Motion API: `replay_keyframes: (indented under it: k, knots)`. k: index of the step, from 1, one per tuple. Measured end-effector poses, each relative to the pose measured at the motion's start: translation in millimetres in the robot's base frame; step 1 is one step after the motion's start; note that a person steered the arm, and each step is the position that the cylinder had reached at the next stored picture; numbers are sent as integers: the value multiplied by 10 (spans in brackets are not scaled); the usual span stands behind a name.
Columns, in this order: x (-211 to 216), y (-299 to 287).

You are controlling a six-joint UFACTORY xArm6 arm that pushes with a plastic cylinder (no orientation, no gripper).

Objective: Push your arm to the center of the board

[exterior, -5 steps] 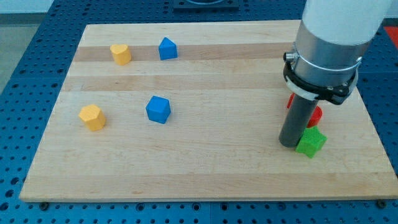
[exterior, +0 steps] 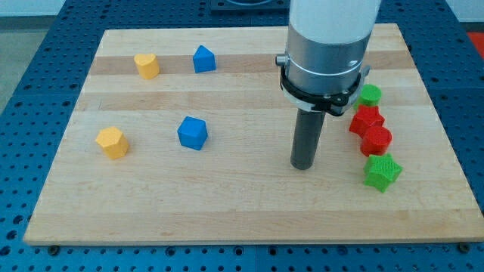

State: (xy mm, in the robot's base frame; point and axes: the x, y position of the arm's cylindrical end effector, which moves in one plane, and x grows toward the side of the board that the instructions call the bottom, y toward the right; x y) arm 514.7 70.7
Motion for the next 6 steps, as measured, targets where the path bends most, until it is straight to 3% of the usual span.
replay_keyframes:
  k: [4,6]
  knots:
    - [-428,-153]
    - [-724,-565]
